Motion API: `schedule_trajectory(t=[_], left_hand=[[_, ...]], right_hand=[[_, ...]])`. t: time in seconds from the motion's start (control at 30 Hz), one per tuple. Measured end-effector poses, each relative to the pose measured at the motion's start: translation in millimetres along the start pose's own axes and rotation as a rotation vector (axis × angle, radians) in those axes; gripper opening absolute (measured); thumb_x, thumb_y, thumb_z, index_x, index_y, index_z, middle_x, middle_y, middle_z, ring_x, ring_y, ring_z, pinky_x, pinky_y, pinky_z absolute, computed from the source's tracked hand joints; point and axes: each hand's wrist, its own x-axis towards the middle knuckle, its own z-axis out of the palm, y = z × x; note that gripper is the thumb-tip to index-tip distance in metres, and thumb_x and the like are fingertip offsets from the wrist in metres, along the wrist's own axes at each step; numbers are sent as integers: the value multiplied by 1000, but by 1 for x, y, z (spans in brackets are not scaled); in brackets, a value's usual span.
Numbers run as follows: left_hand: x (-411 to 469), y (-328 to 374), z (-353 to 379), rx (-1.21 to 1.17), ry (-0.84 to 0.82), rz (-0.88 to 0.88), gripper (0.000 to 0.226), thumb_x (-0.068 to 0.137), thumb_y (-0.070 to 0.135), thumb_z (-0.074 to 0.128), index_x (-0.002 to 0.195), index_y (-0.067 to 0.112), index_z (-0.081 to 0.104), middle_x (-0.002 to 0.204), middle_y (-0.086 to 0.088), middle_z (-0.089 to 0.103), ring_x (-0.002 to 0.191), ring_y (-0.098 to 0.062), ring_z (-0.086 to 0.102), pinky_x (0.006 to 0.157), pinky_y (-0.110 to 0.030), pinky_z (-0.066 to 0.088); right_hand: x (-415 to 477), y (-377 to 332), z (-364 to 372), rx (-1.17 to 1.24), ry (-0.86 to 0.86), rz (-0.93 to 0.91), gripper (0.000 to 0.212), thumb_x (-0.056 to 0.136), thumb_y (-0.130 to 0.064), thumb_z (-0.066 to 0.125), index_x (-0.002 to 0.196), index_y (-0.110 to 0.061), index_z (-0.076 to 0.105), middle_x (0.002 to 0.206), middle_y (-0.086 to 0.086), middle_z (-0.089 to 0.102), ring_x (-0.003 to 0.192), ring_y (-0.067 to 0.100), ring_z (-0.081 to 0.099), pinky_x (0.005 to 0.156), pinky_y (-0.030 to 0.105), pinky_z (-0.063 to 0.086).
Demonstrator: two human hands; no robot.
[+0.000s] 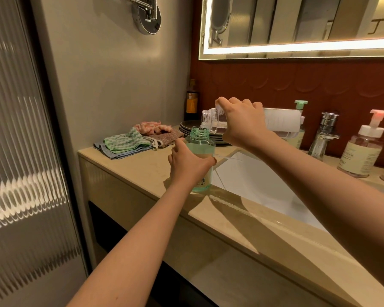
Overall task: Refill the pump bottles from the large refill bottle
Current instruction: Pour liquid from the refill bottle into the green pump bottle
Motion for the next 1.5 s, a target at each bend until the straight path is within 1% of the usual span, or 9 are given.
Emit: schedule_trajectory(t=[0.13,0.3,0.43,0.67,0.83,1.3,1.5], left_hand=[[0,0,0,0,5,7,74,71,31,75,128,15,30,130,-9,43,121,-27,36,90,-37,38],[0,-1,0,5,9,5,74,70,31,74,127,14,30,128,-10,44,120,-28,37,96,-41,40],[-1,-1,0,3,5,15,73,71,30,73,127,14,30,129,-10,42,121,-28,36,96,-41,39],[0,-1,0,4,9,17,73,71,30,74,128,15,30,130,-10,43,121,-28,36,94,-39,38],[0,-1,1,0,8,13,73,71,30,74,127,15,30,130,-9,43,120,-27,36,88,-35,37],[0,-1,1,10,9,6,73,71,31,73,127,13,30,129,-10,43,120,-28,36,94,-40,39],[0,-1,1,11,7,4,75,71,31,73,129,14,29,130,-10,42,122,-28,35,93,-39,37]], right_hand=[[0,-1,-1,1,-3,-1,63,80,-12,65,135,-21,35,122,8,52,115,30,46,100,45,33],[-2,-1,-2,-7,0,-1,62,80,-11,64,134,-20,36,123,9,52,115,32,46,100,45,32],[-1,-1,-2,-6,-2,-2,63,79,-13,65,134,-20,36,122,9,52,115,32,46,100,45,33],[-2,-2,-3,-5,-6,0,64,80,-12,65,136,-20,35,124,9,51,117,31,46,101,45,32],[-2,-2,-2,-6,-3,0,64,80,-12,65,136,-20,35,124,9,51,116,31,46,101,46,32],[-3,-3,-3,-21,3,4,63,80,-11,64,135,-20,35,124,9,51,117,32,45,102,47,31],[-2,-3,-2,-19,5,4,63,81,-11,64,136,-19,34,125,9,51,117,33,45,102,46,31]])
